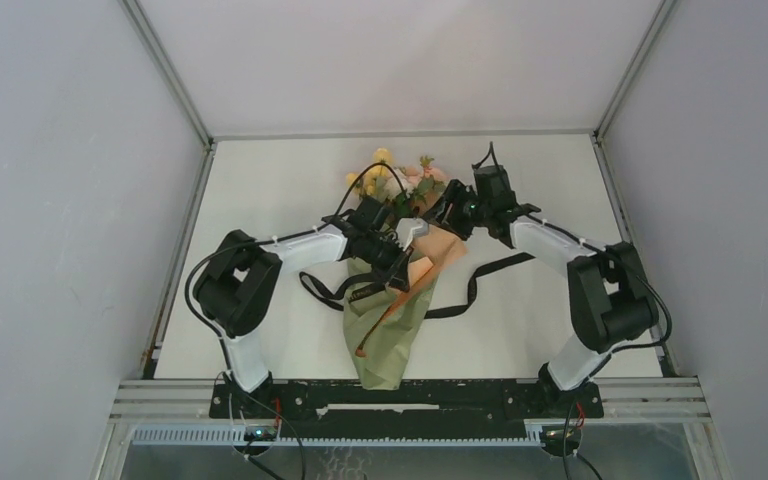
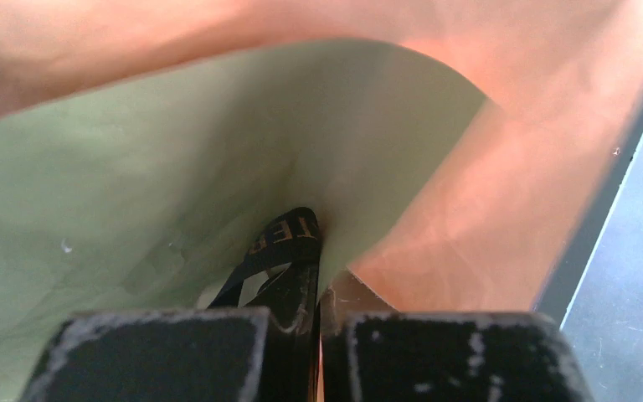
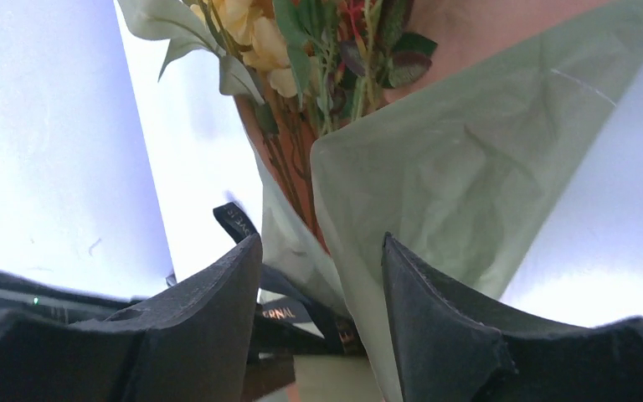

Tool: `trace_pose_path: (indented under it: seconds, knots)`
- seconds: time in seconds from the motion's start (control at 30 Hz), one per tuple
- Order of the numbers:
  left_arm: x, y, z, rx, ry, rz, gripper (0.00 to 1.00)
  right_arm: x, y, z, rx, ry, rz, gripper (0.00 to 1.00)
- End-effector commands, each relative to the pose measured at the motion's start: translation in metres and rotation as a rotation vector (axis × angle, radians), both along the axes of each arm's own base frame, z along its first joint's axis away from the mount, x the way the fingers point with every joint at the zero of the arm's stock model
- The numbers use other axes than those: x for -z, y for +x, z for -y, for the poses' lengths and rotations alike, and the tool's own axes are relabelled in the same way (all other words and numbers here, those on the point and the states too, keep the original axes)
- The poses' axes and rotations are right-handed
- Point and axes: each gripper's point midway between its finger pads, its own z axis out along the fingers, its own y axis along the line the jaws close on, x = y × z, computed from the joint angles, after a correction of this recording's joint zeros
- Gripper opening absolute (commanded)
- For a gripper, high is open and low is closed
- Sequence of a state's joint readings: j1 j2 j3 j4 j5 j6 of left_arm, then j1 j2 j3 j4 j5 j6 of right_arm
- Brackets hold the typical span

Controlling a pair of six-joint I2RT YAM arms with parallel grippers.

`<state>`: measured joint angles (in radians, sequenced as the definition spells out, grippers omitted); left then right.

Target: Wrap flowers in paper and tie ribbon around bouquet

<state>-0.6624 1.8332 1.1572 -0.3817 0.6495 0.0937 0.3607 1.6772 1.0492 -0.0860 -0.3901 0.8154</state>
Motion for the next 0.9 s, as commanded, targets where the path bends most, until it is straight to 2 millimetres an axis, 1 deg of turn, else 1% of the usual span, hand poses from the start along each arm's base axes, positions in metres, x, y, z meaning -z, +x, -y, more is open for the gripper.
trace_pose_path:
  seconds: [0.0, 0.07, 0.13, 0.17, 0.23, 0.3, 0.37, 0.4, 0.43, 0.5, 0.53, 0.6, 0.67, 0.73, 0.83, 0.87]
  knots:
    - [-0.002, 0.009, 0.003, -0.018, -0.003, 0.021, 0.01, -0.009, -0.01, 0.024, -0.016, -0.041, 0.035, 0.65]
    - [-0.004, 0.009, 0.004, -0.023, -0.008, 0.016, 0.0, -0.006, -0.012, 0.022, -0.03, -0.012, 0.026, 0.65]
    - [-0.016, 0.008, 0.006, -0.029, -0.035, 0.013, 0.0, -0.001, -0.014, 0.011, -0.065, 0.025, 0.011, 0.62]
    - [-0.025, 0.007, 0.006, -0.033, -0.054, 0.017, 0.0, 0.001, -0.015, 0.005, -0.083, 0.041, 0.006, 0.6]
    - [-0.054, 0.01, 0.005, -0.055, -0.099, 0.055, 0.0, 0.004, -0.016, -0.01, -0.118, 0.082, 0.005, 0.51]
    - [-0.079, 0.016, -0.001, -0.11, -0.129, 0.091, 0.0, 0.003, -0.015, -0.028, -0.152, 0.144, 0.014, 0.47]
    - [-0.104, 0.024, -0.013, -0.178, -0.169, 0.125, 0.0, 0.002, -0.012, -0.045, -0.176, 0.221, 0.014, 0.46]
    - [-0.115, 0.026, -0.019, -0.204, -0.188, 0.15, 0.0, -0.002, -0.013, -0.054, -0.198, 0.266, 0.02, 0.47]
    - [-0.125, 0.028, -0.024, -0.223, -0.206, 0.175, 0.0, -0.007, -0.009, -0.062, -0.205, 0.307, 0.04, 0.49]
    - [-0.137, 0.028, -0.029, -0.225, -0.224, 0.222, 0.0, -0.006, -0.005, -0.075, -0.205, 0.358, 0.036, 0.51]
    - [-0.139, 0.026, -0.031, -0.221, -0.225, 0.227, 0.0, -0.004, -0.003, -0.081, -0.204, 0.383, 0.032, 0.52]
    - [-0.132, 0.022, -0.029, -0.207, -0.223, 0.196, 0.0, -0.002, 0.001, -0.096, -0.204, 0.439, 0.018, 0.52]
    - [-0.115, 0.017, -0.026, -0.189, -0.211, 0.133, 0.0, 0.001, 0.004, -0.106, -0.193, 0.488, 0.003, 0.53]
    - [-0.1, 0.012, -0.024, -0.175, -0.193, 0.087, 0.0, 0.001, 0.01, -0.11, -0.165, 0.532, -0.006, 0.53]
    - [-0.088, 0.007, -0.018, -0.143, -0.173, 0.077, 0.0, 0.0, 0.017, -0.107, -0.1, 0.561, -0.012, 0.54]
    - [-0.084, 0.005, -0.016, -0.125, -0.166, 0.086, 0.0, -0.005, 0.019, -0.106, -0.082, 0.57, 0.002, 0.54]
